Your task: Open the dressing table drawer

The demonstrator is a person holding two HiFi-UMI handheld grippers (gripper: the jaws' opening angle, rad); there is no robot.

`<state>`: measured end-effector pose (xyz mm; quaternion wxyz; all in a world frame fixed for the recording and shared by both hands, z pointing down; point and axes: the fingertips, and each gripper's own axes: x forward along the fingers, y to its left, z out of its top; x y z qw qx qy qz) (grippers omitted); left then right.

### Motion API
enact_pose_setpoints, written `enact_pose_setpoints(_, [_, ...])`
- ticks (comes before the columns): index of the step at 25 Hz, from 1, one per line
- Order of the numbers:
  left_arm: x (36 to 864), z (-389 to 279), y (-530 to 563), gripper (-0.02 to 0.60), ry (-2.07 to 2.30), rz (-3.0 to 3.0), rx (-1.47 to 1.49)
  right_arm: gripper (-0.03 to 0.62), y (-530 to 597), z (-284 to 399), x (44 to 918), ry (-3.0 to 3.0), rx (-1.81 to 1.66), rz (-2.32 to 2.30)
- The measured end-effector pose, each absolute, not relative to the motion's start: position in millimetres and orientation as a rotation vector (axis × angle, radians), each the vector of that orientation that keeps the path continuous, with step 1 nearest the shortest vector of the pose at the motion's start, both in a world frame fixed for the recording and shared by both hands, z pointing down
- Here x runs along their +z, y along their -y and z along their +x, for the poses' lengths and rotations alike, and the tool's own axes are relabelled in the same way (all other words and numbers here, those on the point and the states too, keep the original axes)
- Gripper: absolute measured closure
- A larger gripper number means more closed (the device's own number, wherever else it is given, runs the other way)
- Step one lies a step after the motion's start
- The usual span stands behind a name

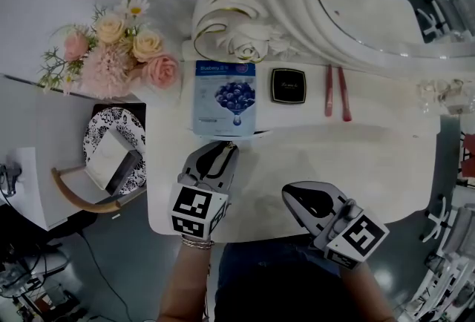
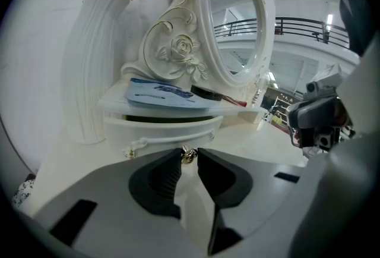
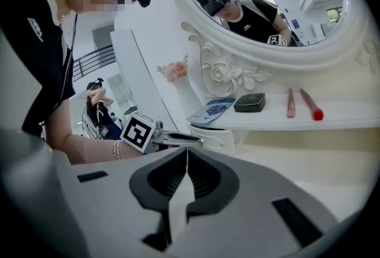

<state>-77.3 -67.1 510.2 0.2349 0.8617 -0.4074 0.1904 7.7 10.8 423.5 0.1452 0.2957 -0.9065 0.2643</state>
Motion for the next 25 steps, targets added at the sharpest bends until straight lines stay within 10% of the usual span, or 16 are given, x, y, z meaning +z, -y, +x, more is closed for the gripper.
enact_pose_setpoints(25, [513,-79,40,0.485,1.095,2.350,0.553,0.574,-12,-4,411,2.667,0.758,0.823])
